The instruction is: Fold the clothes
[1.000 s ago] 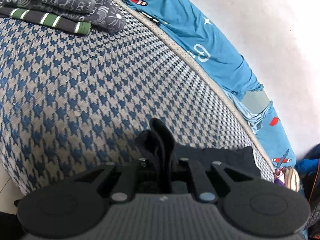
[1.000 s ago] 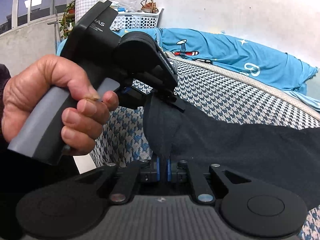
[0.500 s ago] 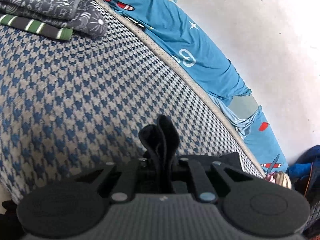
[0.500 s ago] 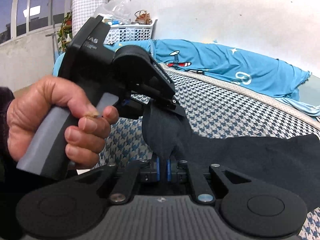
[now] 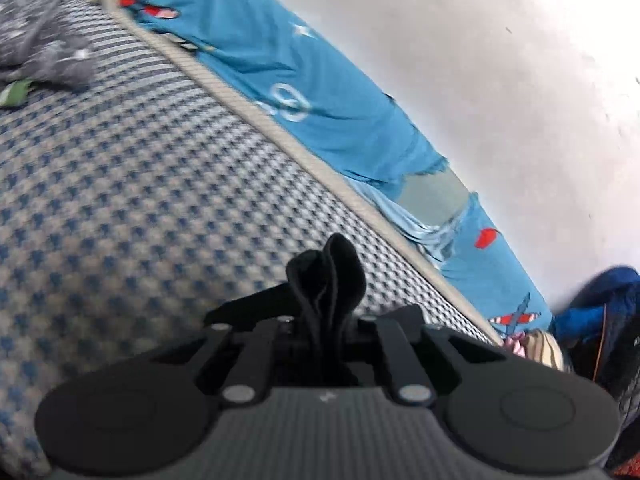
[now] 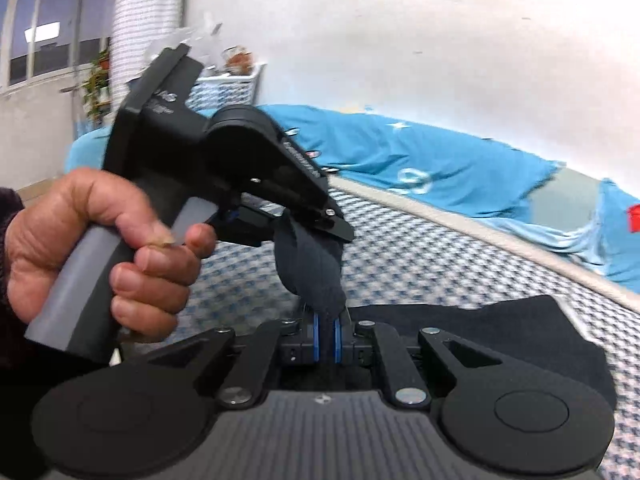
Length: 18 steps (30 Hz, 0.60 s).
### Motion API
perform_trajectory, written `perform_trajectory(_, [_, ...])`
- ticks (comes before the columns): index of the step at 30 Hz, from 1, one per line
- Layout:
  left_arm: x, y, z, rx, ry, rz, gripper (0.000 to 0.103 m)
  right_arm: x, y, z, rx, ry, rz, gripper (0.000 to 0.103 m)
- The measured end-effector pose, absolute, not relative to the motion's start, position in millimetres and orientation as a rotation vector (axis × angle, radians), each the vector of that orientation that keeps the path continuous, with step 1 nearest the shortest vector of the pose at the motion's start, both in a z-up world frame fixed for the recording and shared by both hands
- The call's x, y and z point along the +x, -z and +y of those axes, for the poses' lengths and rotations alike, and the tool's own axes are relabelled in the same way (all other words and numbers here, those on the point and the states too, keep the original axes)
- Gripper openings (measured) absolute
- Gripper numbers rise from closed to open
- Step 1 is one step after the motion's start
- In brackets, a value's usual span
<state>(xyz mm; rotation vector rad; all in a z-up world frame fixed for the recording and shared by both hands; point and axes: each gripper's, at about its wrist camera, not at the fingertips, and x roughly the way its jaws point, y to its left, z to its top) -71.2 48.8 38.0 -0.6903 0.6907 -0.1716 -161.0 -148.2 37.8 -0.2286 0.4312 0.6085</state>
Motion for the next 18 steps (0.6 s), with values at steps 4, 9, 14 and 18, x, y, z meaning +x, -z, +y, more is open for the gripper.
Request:
perform_trajectory(4, [-49, -40, 10, -0.642, 0.219, 0.701, 0.008, -144, -40, -178, -0.208, -0.551, 0.423, 0.008])
perform_trajectory(9, [-18, -41, -36, -0.600, 0.264, 0.721, 0.008, -128, -36, -213, -0.188, -0.487, 0.410, 0.008])
perform_trajectory(14, [13, -50, -74, -0.559, 0.302, 0.753, 0.008, -109, -30, -245, -0.145, -0.428, 0.420, 0.008])
perform_trajectory(18, [36, -54, -100, -0.535, 0.336, 0.774, 0.009, -94, -33, -266, -0.115, -0.383, 0.437, 0.008])
